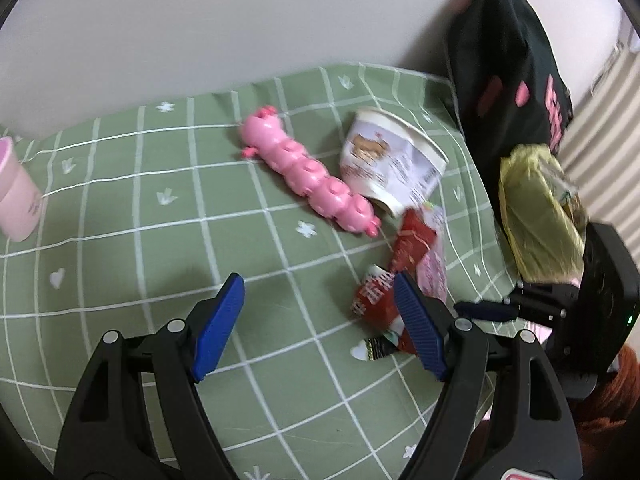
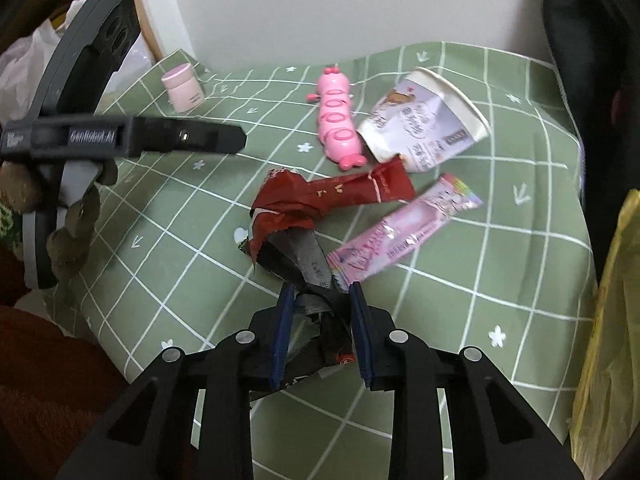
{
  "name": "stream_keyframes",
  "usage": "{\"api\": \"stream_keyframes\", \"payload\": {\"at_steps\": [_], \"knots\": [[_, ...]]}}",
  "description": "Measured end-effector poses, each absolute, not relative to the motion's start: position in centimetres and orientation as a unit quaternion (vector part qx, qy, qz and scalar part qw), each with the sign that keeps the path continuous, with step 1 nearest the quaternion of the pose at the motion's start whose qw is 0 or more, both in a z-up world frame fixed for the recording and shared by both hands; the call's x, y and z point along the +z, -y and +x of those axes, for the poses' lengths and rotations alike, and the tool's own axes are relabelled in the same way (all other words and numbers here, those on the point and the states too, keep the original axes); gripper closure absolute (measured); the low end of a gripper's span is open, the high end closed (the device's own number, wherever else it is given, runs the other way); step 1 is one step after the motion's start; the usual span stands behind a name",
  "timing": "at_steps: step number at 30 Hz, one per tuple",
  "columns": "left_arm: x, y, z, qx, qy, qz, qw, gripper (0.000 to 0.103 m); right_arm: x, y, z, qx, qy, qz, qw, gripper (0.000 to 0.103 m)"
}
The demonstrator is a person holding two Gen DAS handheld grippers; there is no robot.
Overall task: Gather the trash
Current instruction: 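Grasp the dark red wrapper with the right gripper while the left closes on the red packet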
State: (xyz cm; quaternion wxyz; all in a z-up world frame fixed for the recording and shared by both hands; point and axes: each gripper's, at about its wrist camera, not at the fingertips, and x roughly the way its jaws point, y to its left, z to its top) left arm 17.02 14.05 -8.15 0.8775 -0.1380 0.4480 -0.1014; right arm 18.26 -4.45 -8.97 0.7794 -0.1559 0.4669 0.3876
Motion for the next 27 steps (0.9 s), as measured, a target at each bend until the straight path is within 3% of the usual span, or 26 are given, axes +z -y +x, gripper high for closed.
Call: {"api": "stream_keyframes", "payload": {"at_steps": [3,6,9,10,18,19,25,27], "knots": [[-8.3,-12.6,17.4,-0.113,-0.454,-0.117,0.876,0.031,-9.2,5.0,18.1,0.384,-0.471,-0.157,0.778,0.076],[-8.8,-10.9,18.1,-0.129,-0.468,-0.096,0.869,0.039,-9.3,4.9,17.8,0.381,-0.472,-0.159,0.779,0.076],[-9.5,-9.7,18.8,-0.142,-0.489,-0.090,0.856,0.056,-9.2,4.6,17.4,0.379,-0.468,-0.164,0.781,0.076],[-9.7,-9.5,19.0,-0.147,-0.493,-0.093,0.852,0.066,-9.2,4.7,17.4,0.378,-0.467,-0.165,0.782,0.076],[-7.7,-11.3,18.8,-0.130,-0.462,-0.114,0.870,0.082,-8.0,5.0,17.4,0.360,-0.455,-0.153,0.800,0.076],[-7.1,-11.9,18.9,-0.123,-0.455,-0.122,0.874,0.096,-7.6,5.2,17.4,0.357,-0.450,-0.150,0.805,0.076],[-4.8,-14.5,19.3,-0.102,-0.422,-0.145,0.889,0.098,-5.6,5.8,17.8,0.343,-0.428,-0.147,0.823,0.076],[-4.9,-14.6,19.5,-0.111,-0.424,-0.148,0.887,0.094,-5.2,5.9,18.1,0.334,-0.425,-0.149,0.828,0.076]]}}
